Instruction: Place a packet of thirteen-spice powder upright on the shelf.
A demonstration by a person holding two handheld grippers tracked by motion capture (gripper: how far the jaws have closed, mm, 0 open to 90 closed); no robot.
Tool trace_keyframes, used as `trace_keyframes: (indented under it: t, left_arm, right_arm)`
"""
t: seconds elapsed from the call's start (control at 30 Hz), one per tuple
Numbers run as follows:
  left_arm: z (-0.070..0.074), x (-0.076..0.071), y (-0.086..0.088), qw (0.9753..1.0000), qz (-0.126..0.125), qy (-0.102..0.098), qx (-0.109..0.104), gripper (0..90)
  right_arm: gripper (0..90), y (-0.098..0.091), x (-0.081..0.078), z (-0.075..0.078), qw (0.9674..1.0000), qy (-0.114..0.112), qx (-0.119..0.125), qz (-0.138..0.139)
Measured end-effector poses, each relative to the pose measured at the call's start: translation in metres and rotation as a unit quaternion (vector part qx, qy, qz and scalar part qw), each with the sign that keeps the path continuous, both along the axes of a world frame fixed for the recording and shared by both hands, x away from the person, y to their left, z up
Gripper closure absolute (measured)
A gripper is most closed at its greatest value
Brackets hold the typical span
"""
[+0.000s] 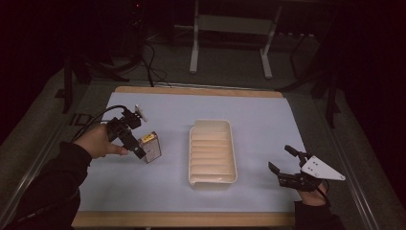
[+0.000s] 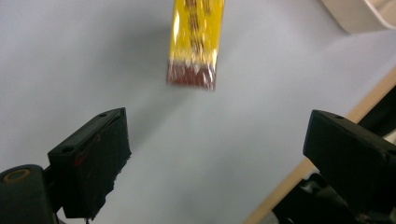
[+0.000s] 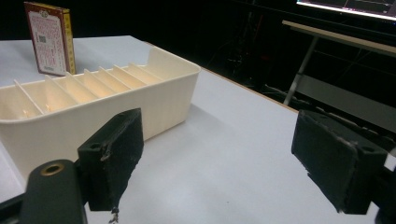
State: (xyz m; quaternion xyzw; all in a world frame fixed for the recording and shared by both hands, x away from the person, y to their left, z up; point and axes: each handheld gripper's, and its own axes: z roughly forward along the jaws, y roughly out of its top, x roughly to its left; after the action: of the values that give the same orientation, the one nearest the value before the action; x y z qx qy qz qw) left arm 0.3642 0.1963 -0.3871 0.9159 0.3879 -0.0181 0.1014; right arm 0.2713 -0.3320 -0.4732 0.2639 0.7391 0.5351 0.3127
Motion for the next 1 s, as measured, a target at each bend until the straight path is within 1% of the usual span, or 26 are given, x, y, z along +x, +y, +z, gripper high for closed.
trace_keyframes:
  t: [0.03,0.1,0.17,0.2,0.27,0.37,0.4,0.43,0.47,0.5,0.53,0.6,0.67,0.73,0.77,0.8,0.87,1.0]
  left_arm:
    - [0.0,0.003,-0.001,1.0,-0.001,-0.002,0.004,14.4]
    - [-0.001,0.008,-0.003,1.0,-0.002,-0.003,0.007,14.4]
    - [-0.001,0.012,-0.006,0.9997,-0.011,-0.007,0.021,16.6]
    - [-0.001,0.013,-0.007,0.9996,-0.014,-0.005,0.023,16.6]
    - [-0.003,0.016,-0.011,0.9992,-0.023,-0.007,0.032,20.1]
    - [-0.004,0.02,-0.014,0.999,-0.03,-0.006,0.032,21.3]
    - [-0.005,0.021,-0.016,0.9986,-0.037,-0.008,0.038,23.7]
    - [-0.006,0.023,-0.016,0.9984,-0.039,-0.009,0.039,23.8]
    - [-0.007,0.024,-0.017,0.9986,-0.038,-0.005,0.038,23.9]
    - [-0.008,0.024,-0.017,0.9985,-0.039,-0.005,0.037,25.6]
    - [-0.009,0.025,-0.017,0.9986,-0.041,0.0,0.032,30.5]
    - [-0.01,0.028,-0.016,0.9987,-0.042,0.01,0.025,32.9]
    - [-0.013,0.029,-0.016,0.9981,-0.049,0.016,0.033,41.0]
    - [-0.015,0.031,-0.017,0.9981,-0.044,0.016,0.039,41.0]
    - [-0.016,0.032,-0.018,0.9982,-0.044,0.014,0.038,40.9]
    - [-0.016,0.033,-0.019,0.9981,-0.048,0.014,0.036,40.9]
    - [-0.018,0.034,-0.023,0.9975,-0.055,0.014,0.043,41.0]
    - [-0.023,0.035,-0.028,0.9964,-0.065,0.022,0.05,46.0]
  right_arm:
    - [16.9,0.0,0.0,0.0,1.0,0.0,0.0,0.0]
    - [16.9,0.0,0.0,-0.001,1.0,0.002,0.0,0.001]
    - [16.9,0.001,0.0,-0.001,1.0,0.003,0.0,0.003]
    - [16.9,0.0,0.0,-0.001,1.0,0.003,-0.001,0.004]
    - [16.9,0.0,0.0,-0.001,1.0,0.003,0.0,0.005]
    - [16.9,0.0,0.001,-0.001,1.0,0.005,0.001,0.006]
    - [16.9,0.001,0.001,-0.001,1.0,0.005,0.001,0.007]
    - [16.9,0.001,0.001,-0.001,1.0,0.006,0.001,0.007]
    - [16.9,0.001,0.001,-0.001,1.0,0.005,0.0,0.007]
    - [16.9,0.001,0.001,-0.001,1.0,0.005,-0.001,0.008]
    - [16.9,0.001,0.0,-0.001,1.0,0.004,-0.001,0.008]
    - [16.9,0.0,0.0,-0.001,1.0,0.005,0.002,0.007]
    - [16.9,0.0,0.001,-0.001,1.0,0.006,0.004,0.007]
    - [16.9,0.0,0.001,-0.002,0.9999,0.007,0.003,0.007]
    - [16.9,0.001,0.001,-0.002,0.9999,0.007,0.002,0.007]
    - [16.9,0.001,0.001,-0.002,0.9999,0.006,0.001,0.009]
    - [16.9,0.001,0.0,-0.002,0.9999,0.006,0.0,0.01]
    - [16.9,0.001,0.0,-0.002,0.9999,0.006,0.002,0.009]
